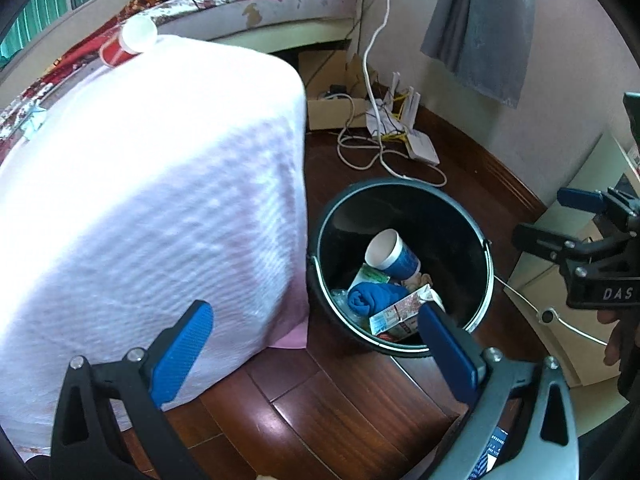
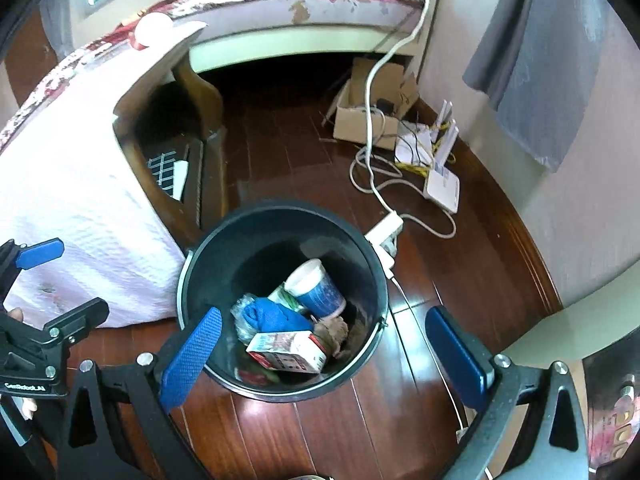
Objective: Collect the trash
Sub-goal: 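Move both tools back over the bed toward the light-blue cloth and red cup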
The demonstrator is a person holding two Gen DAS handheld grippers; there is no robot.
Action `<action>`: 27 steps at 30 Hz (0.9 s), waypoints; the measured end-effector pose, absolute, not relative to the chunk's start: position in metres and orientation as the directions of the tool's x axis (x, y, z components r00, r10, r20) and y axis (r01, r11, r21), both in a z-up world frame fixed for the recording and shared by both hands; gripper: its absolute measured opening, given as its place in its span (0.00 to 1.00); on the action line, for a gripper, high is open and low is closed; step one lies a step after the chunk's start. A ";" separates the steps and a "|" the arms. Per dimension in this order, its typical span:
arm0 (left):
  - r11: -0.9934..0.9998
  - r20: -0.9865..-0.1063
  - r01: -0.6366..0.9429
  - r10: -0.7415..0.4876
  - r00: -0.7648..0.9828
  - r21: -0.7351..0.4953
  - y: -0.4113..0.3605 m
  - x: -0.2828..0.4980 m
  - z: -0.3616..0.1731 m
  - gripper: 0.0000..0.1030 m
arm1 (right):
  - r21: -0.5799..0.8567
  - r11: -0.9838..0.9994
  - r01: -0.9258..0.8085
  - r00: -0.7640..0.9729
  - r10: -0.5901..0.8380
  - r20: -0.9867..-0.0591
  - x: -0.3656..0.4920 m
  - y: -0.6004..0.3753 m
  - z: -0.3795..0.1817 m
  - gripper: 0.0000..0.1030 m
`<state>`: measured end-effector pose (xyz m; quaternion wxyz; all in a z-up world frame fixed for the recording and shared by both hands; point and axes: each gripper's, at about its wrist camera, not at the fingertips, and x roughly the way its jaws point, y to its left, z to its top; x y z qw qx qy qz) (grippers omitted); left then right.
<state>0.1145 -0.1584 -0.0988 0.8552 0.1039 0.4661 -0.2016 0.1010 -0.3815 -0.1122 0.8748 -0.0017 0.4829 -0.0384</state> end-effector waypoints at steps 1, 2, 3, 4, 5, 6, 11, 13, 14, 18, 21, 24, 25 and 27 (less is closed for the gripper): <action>0.898 -0.837 0.440 -0.247 0.489 -0.009 -0.156 0.113 -0.096 0.99 | -0.040 0.997 0.059 0.539 -0.065 -0.839 0.099 -0.378 -0.108 1.00; 0.900 -0.831 0.436 -0.246 0.498 -0.004 -0.152 0.111 -0.091 0.99 | -0.040 0.998 0.053 0.547 -0.062 -0.835 0.098 -0.375 -0.104 1.00; 0.901 -0.828 0.434 -0.245 0.504 -0.002 -0.149 0.110 -0.088 0.99 | -0.039 0.998 0.046 0.555 -0.058 -0.830 0.096 -0.372 -0.099 1.00; 0.903 -0.824 0.430 -0.244 0.512 0.000 -0.146 0.108 -0.084 0.99 | -0.036 0.999 0.037 0.566 -0.050 -0.823 0.095 -0.368 -0.093 1.00; 0.905 -0.819 0.426 -0.243 0.520 0.002 -0.143 0.106 -0.079 0.99 | -0.033 0.999 0.032 0.573 -0.045 -0.818 0.093 -0.365 -0.090 1.00; 0.907 -0.813 0.421 -0.242 0.529 0.004 -0.139 0.104 -0.074 0.99 | -0.029 0.999 0.027 0.580 -0.040 -0.814 0.092 -0.362 -0.087 1.00; 0.917 -0.785 0.397 -0.232 0.575 0.020 -0.122 0.100 -0.051 0.99 | -0.016 1.000 -0.013 0.615 -0.004 -0.789 0.093 -0.342 -0.071 1.00; 0.924 -0.769 0.381 -0.227 0.597 0.023 -0.114 0.099 -0.042 0.99 | -0.010 1.000 -0.028 0.626 0.010 -0.780 0.093 -0.334 -0.066 1.00; 0.927 -0.764 0.375 -0.224 0.605 0.026 -0.111 0.099 -0.039 0.99 | -0.006 0.999 -0.035 0.631 0.017 -0.775 0.094 -0.329 -0.064 1.00; 0.940 -0.737 0.339 -0.201 0.645 0.040 -0.096 0.100 -0.026 0.99 | -0.004 0.997 -0.072 0.662 0.045 -0.748 0.098 -0.310 -0.051 1.00; 0.952 -0.723 0.305 -0.183 0.666 0.039 -0.082 0.103 -0.019 0.99 | -0.001 0.995 -0.099 0.682 0.067 -0.729 0.105 -0.296 -0.042 1.00; 0.964 -0.703 0.263 -0.159 0.693 0.042 -0.066 0.106 -0.012 0.99 | 0.005 0.992 -0.125 0.703 0.092 -0.705 0.114 -0.278 -0.032 1.00; 0.968 -0.697 0.249 -0.149 0.702 0.043 -0.060 0.108 -0.010 0.99 | 0.007 0.992 -0.130 0.706 0.097 -0.702 0.117 -0.275 -0.030 1.00; 0.974 -0.681 0.221 -0.132 0.720 0.046 -0.048 0.111 -0.006 0.99 | 0.018 0.989 -0.147 0.710 0.118 -0.694 0.125 -0.264 -0.026 1.00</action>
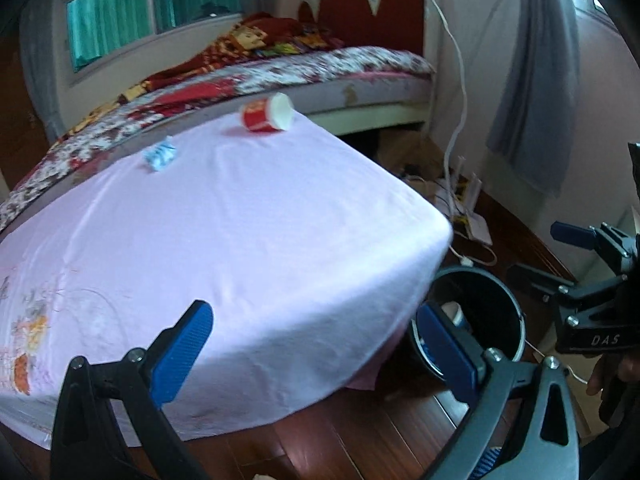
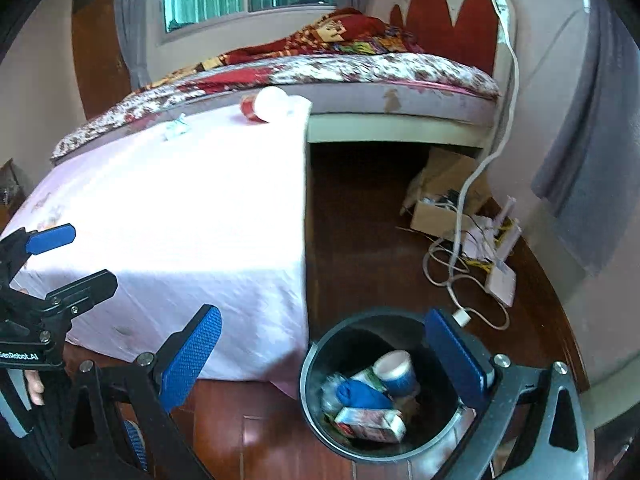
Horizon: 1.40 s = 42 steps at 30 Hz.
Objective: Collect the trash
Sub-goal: 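Move both tools back over the bed toward the light-blue cloth and red cup, then grasp the light-blue cloth with the left tool while the right tool grasps the red cup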
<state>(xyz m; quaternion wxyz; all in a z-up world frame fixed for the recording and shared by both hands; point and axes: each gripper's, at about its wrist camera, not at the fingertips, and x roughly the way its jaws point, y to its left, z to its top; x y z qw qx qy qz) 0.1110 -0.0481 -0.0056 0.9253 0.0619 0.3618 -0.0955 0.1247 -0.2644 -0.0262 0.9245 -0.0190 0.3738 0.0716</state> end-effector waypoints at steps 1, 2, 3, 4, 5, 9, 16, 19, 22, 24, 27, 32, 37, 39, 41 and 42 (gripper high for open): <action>0.977 -0.676 0.210 -0.123 0.727 0.048 -0.044 0.112 -0.005 0.99 | 0.025 0.987 -0.157 0.712 0.130 -0.690 0.129 -0.258 -0.025 1.00; 0.979 -0.673 0.197 -0.113 0.731 0.048 -0.036 0.115 -0.003 0.99 | 0.026 0.986 -0.165 0.716 0.138 -0.685 0.132 -0.252 -0.023 1.00; 0.980 -0.677 0.192 -0.111 0.728 0.046 -0.031 0.118 -0.002 0.99 | 0.026 0.984 -0.174 0.721 0.145 -0.678 0.137 -0.244 -0.021 1.00; 0.982 -0.682 0.184 -0.104 0.724 0.045 -0.026 0.120 -0.002 0.99 | 0.027 0.983 -0.180 0.723 0.151 -0.675 0.139 -0.240 -0.020 1.00; 0.984 -0.685 0.172 -0.094 0.722 0.046 -0.020 0.123 -0.001 0.99 | 0.029 0.981 -0.192 0.725 0.162 -0.669 0.143 -0.233 -0.018 1.00; 0.991 -0.694 0.132 -0.073 0.716 0.033 0.005 0.134 0.002 0.99 | 0.052 0.974 -0.218 0.732 0.199 -0.651 0.160 -0.210 -0.012 1.00; 0.998 -0.698 0.060 -0.019 0.716 0.034 0.050 0.171 0.003 0.99 | 0.087 0.965 -0.249 0.729 0.246 -0.638 0.198 -0.177 0.006 1.00; 0.998 -0.719 0.067 -0.039 0.694 0.011 0.066 0.195 -0.001 0.99 | 0.094 0.961 -0.262 0.720 0.259 -0.643 0.226 -0.167 0.014 1.00; 0.998 -0.721 0.058 -0.033 0.692 0.010 0.078 0.216 -0.005 0.97 | 0.083 0.955 -0.284 0.718 0.270 -0.641 0.261 -0.156 0.020 1.00; 0.999 -0.719 0.037 -0.013 0.695 0.017 0.085 0.235 -0.007 0.95 | 0.074 0.952 -0.298 0.718 0.275 -0.639 0.291 -0.145 0.022 1.00; 1.000 -0.709 0.019 -0.004 0.706 0.014 0.094 0.261 -0.007 0.95 | 0.068 0.951 -0.301 0.716 0.272 -0.643 0.335 -0.132 0.023 1.00; 1.000 -0.693 -0.007 0.016 0.721 0.015 0.109 0.318 -0.007 0.95 | 0.055 0.955 -0.293 0.700 0.253 -0.668 0.404 -0.118 0.012 1.00; 1.000 -0.704 -0.019 0.027 0.709 0.019 0.121 0.366 -0.016 0.94 | 0.048 0.959 -0.279 0.688 0.235 -0.686 0.459 -0.114 -0.004 1.00; 1.000 -0.711 -0.019 0.027 0.702 0.019 0.126 0.383 -0.022 0.89 | 0.064 0.958 -0.279 0.678 0.244 -0.693 0.475 -0.114 -0.010 0.99; 1.000 -0.724 -0.022 0.020 0.689 0.006 0.129 0.400 -0.028 0.88 | 0.063 0.958 -0.279 0.668 0.241 -0.704 0.491 -0.111 -0.017 0.93; 1.000 -0.727 -0.025 0.018 0.686 0.001 0.130 0.405 -0.030 0.88 | 0.069 0.957 -0.282 0.662 0.246 -0.708 0.498 -0.109 -0.020 0.86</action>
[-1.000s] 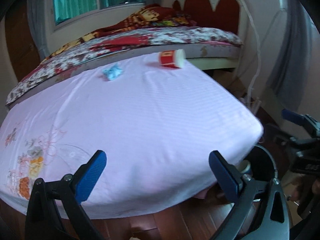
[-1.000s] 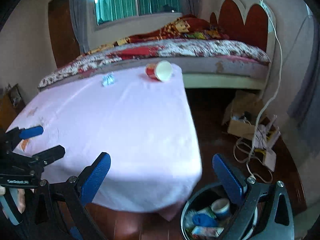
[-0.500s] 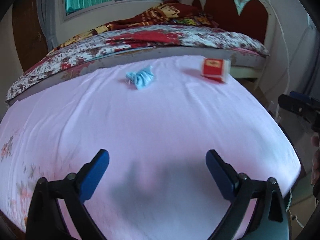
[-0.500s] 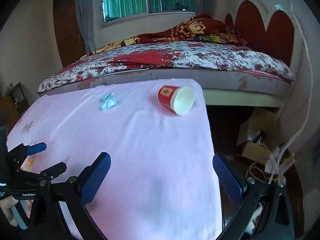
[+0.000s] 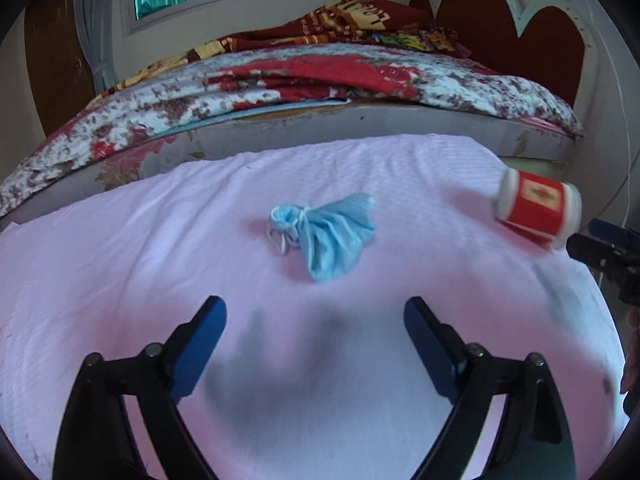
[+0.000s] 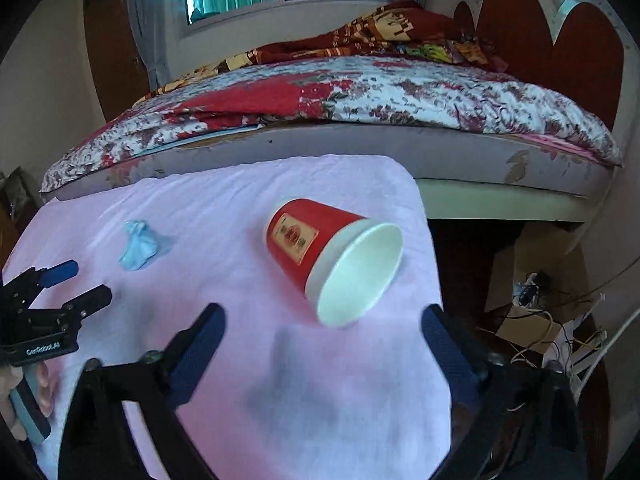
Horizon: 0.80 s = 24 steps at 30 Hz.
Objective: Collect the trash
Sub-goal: 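Grasp the light-blue cloth with the left tool while the right tool grasps the red cup, then carry the light-blue cloth and red cup over the black bin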
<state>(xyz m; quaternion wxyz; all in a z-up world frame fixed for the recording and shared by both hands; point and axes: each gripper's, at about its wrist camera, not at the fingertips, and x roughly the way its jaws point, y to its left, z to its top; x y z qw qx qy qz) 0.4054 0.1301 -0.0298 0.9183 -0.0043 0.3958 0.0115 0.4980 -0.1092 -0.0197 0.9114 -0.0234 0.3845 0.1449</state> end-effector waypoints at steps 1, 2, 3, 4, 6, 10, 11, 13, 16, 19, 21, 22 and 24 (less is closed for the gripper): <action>1.000 -0.729 -0.028 0.013 0.685 -0.008 0.131 0.412 -0.032 0.88 | 0.075 0.956 -0.285 0.657 0.252 -0.711 0.505 -0.108 -0.022 0.79; 0.999 -0.733 -0.030 0.009 0.680 -0.016 0.132 0.418 -0.033 0.87 | 0.079 0.955 -0.287 0.653 0.256 -0.713 0.511 -0.106 -0.024 0.78; 0.999 -0.740 -0.033 0.003 0.672 -0.025 0.133 0.425 -0.035 0.87 | 0.082 0.954 -0.289 0.650 0.259 -0.715 0.514 -0.103 -0.026 0.78; 0.999 -0.745 -0.040 0.007 0.667 -0.026 0.134 0.432 -0.038 0.87 | 0.080 0.953 -0.291 0.650 0.258 -0.715 0.520 -0.100 -0.028 0.76; 0.999 -0.756 -0.044 0.007 0.655 -0.029 0.134 0.443 -0.041 0.84 | 0.076 0.953 -0.294 0.648 0.257 -0.717 0.527 -0.097 -0.031 0.67; 0.997 -0.769 -0.051 -0.010 0.639 -0.055 0.135 0.461 -0.043 0.82 | 0.077 0.949 -0.305 0.636 0.263 -0.725 0.538 -0.089 -0.034 0.40; 0.997 -0.771 -0.048 -0.018 0.636 -0.062 0.136 0.465 -0.045 0.77 | 0.078 0.948 -0.309 0.636 0.267 -0.724 0.539 -0.088 -0.034 0.35; 0.997 -0.776 -0.041 -0.026 0.631 -0.066 0.136 0.471 -0.047 0.69 | 0.076 0.946 -0.314 0.636 0.269 -0.723 0.539 -0.084 -0.035 0.04; 0.997 -0.767 -0.025 -0.038 0.640 -0.071 0.135 0.472 -0.043 0.25 | 0.070 0.943 -0.325 0.637 0.273 -0.721 0.533 -0.080 -0.034 0.04; 0.992 -0.758 -0.019 -0.084 0.647 -0.127 0.142 0.465 -0.040 0.18 | 0.038 0.940 -0.340 0.646 0.263 -0.716 0.524 -0.077 -0.032 0.04; 0.993 -0.743 -0.013 -0.078 0.665 -0.116 0.142 0.454 -0.036 0.18 | 0.025 0.938 -0.344 0.652 0.259 -0.712 0.517 -0.078 -0.030 0.04; 0.994 -0.738 -0.010 -0.075 0.670 -0.111 0.141 0.448 -0.035 0.18 | 0.018 0.939 -0.345 0.657 0.255 -0.709 0.514 -0.079 -0.028 0.04; 0.994 -0.728 -0.006 -0.076 0.682 -0.109 0.141 0.434 -0.031 0.18 | 0.012 0.939 -0.343 0.663 0.251 -0.706 0.508 -0.081 -0.025 0.04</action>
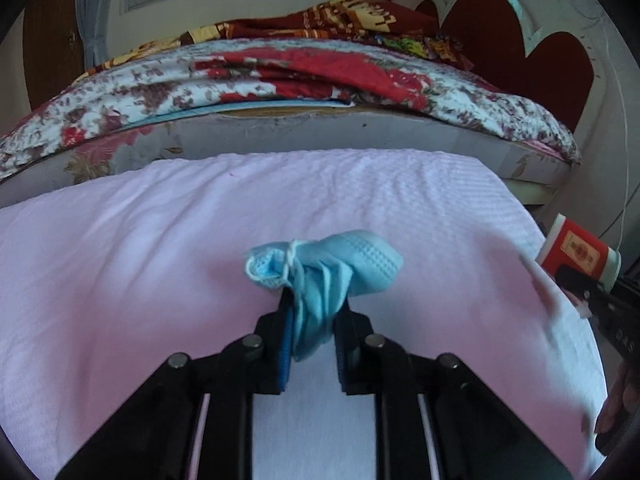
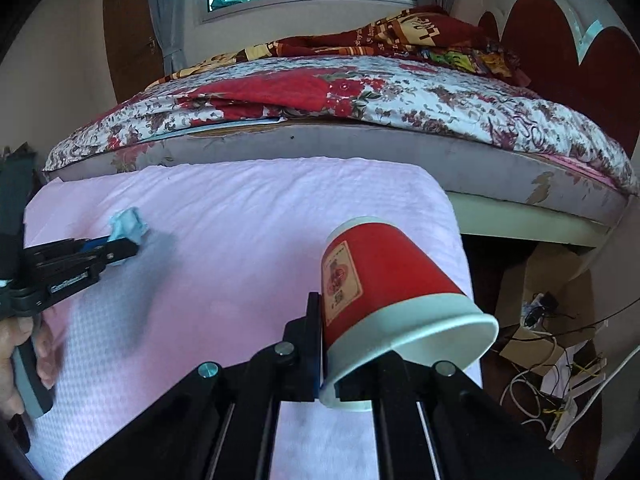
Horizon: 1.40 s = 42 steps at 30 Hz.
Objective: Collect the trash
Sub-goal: 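Carry the light-blue cloth and red cup over the black bin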
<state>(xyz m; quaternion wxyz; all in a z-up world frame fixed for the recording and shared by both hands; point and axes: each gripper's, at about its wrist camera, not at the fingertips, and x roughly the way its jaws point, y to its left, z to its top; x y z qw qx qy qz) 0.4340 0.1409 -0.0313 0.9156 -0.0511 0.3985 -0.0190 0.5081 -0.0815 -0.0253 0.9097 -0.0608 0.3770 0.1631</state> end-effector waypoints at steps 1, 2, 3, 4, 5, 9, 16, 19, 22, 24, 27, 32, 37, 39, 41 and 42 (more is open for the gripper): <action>0.995 -0.721 -0.001 -0.068 0.690 -0.095 0.139 0.425 -0.029 0.18 | 0.011 0.940 -0.341 0.664 0.249 -0.705 0.505 -0.083 -0.024 0.04; 0.996 -0.716 0.001 -0.066 0.695 -0.090 0.138 0.420 -0.027 0.18 | 0.013 0.941 -0.338 0.664 0.249 -0.705 0.500 -0.085 -0.023 0.04; 0.996 -0.712 0.007 -0.065 0.699 -0.084 0.137 0.414 -0.025 0.18 | 0.015 0.941 -0.338 0.664 0.250 -0.705 0.497 -0.085 -0.022 0.04; 0.997 -0.708 0.011 -0.061 0.704 -0.074 0.135 0.407 -0.023 0.18 | 0.016 0.941 -0.338 0.665 0.251 -0.703 0.492 -0.086 -0.020 0.04; 0.998 -0.701 0.016 -0.058 0.710 -0.066 0.132 0.400 -0.020 0.18 | 0.017 0.941 -0.338 0.666 0.252 -0.702 0.486 -0.086 -0.018 0.04; 0.998 -0.685 0.041 -0.060 0.726 -0.044 0.122 0.373 -0.009 0.18 | 0.023 0.938 -0.345 0.671 0.264 -0.693 0.459 -0.086 -0.011 0.04; 0.995 -0.664 0.068 -0.096 0.741 -0.068 0.108 0.327 0.006 0.18 | 0.025 0.933 -0.358 0.682 0.280 -0.675 0.410 -0.081 0.003 0.04; 0.995 -0.654 0.075 -0.103 0.749 -0.072 0.104 0.308 0.011 0.18 | 0.030 0.933 -0.358 0.688 0.285 -0.667 0.388 -0.083 0.008 0.04; 0.994 -0.649 0.081 -0.106 0.753 -0.069 0.101 0.292 0.015 0.18 | 0.035 0.933 -0.358 0.694 0.291 -0.658 0.362 -0.086 0.013 0.04; 0.995 -0.645 0.082 -0.101 0.757 -0.060 0.098 0.281 0.017 0.18 | 0.037 0.933 -0.357 0.699 0.293 -0.652 0.349 -0.088 0.016 0.04; 0.994 -0.643 0.081 -0.105 0.759 -0.067 0.096 0.264 0.021 0.18 | 0.044 0.935 -0.352 0.704 0.296 -0.645 0.327 -0.095 0.020 0.04; 0.993 -0.633 0.091 -0.117 0.765 -0.074 0.090 0.236 0.028 0.18 | 0.040 0.936 -0.350 0.716 0.295 -0.633 0.292 -0.107 0.030 0.04; 0.991 -0.624 0.108 -0.132 0.770 -0.076 0.079 0.210 0.036 0.18 | 0.027 0.937 -0.349 0.731 0.290 -0.617 0.260 -0.120 0.040 0.04; 0.990 -0.621 0.116 -0.139 0.771 -0.078 0.075 0.202 0.037 0.18 | 0.022 0.936 -0.350 0.737 0.290 -0.610 0.244 -0.125 0.044 0.04; 0.989 -0.617 0.124 -0.144 0.774 -0.076 0.069 0.192 0.039 0.18 | 0.012 0.936 -0.352 0.745 0.288 -0.602 0.229 -0.130 0.050 0.04; 0.989 -0.615 0.129 -0.149 0.775 -0.076 0.066 0.187 0.040 0.18 | 0.007 0.936 -0.353 0.749 0.287 -0.597 0.221 -0.132 0.052 0.04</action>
